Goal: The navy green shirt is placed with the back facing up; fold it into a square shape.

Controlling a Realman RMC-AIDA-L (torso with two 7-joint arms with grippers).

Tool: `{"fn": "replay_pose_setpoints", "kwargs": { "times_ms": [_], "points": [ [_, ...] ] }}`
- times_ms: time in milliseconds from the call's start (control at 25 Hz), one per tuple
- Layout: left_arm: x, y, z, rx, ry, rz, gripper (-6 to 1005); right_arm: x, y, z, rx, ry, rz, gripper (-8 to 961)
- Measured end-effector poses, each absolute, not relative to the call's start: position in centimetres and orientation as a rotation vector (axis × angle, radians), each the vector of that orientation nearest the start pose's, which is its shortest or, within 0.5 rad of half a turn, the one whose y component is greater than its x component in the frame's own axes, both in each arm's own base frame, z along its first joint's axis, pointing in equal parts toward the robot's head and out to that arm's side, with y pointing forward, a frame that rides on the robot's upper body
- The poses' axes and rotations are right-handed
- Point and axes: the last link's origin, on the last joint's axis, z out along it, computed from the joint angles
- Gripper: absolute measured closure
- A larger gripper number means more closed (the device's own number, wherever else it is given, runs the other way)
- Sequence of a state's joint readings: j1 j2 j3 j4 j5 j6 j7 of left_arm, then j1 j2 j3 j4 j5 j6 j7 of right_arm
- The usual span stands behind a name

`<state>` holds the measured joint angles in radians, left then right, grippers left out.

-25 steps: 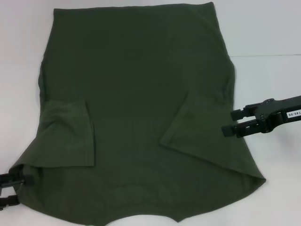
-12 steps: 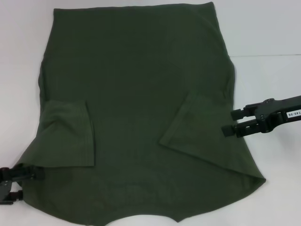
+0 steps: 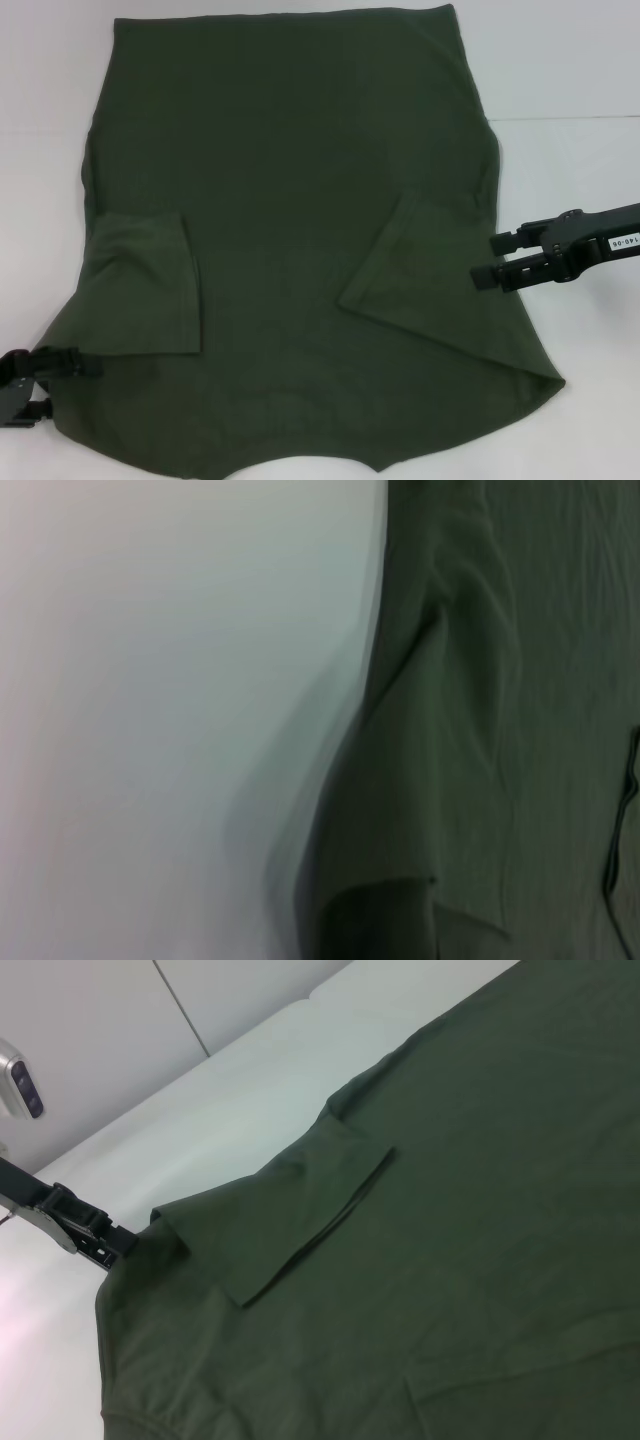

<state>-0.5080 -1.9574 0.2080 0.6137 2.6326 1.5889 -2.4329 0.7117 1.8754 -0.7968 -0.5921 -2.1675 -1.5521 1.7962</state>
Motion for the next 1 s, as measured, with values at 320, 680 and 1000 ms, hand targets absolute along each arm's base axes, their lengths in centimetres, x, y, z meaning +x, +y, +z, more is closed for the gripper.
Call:
{"fn": "replay_pose_setpoints", "kwargs": {
  "times_ms": [320,680,1000],
  "points": [
    [-36.79,28.83,5.43,2.113,2.548,0.506,89,25.54,37.91,5.05,-2.801,0.959,0.299,81],
    [-36.59,29.09,5.42,2.116,2.541,0.5,144,25.57,38.03,4.92,-2.796,0.962,0.295,81],
    [-36.59,29.27,5.36,2.133,2.54,0.465,374,25.49,38.12,4.9,-2.795,0.958,0.293,81]
  ]
}}
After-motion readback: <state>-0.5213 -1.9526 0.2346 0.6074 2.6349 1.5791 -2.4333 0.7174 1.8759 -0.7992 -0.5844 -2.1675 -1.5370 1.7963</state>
